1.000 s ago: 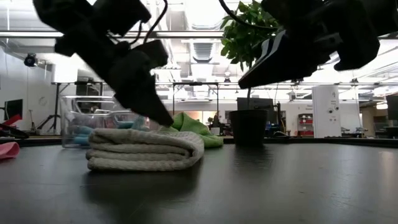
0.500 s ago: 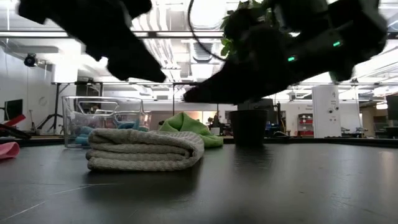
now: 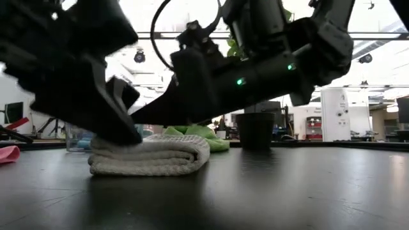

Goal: Fold microfiber towels
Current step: Fold the white microfiber towel

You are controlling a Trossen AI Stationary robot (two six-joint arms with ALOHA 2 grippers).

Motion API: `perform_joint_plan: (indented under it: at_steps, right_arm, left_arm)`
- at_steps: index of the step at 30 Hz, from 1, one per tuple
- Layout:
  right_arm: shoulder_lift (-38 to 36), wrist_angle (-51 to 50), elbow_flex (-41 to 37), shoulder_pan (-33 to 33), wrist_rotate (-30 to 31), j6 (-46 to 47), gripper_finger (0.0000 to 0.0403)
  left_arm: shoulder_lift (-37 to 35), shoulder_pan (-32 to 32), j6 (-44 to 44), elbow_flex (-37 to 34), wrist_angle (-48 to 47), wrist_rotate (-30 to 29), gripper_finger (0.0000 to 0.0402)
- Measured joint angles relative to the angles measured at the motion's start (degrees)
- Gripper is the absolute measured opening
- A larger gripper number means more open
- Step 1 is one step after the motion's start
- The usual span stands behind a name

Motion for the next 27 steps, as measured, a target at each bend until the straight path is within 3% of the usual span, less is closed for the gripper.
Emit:
perform_joint_plan:
  at_steps: [8,27]
  right_arm:
    - [4.5,-0.4,2.7,-1.4,-0.1,2.4,0.0008]
    - [4.1,0.1,0.4,-7.3,-0.3,1.6,0.0008]
  left_arm:
    - [3.7,0.0,-2.8,-0.4,4.8,2.0,0.0001]
    - [3.7,0.0,-4.6,-1.4,5.2,4.0,0.0001]
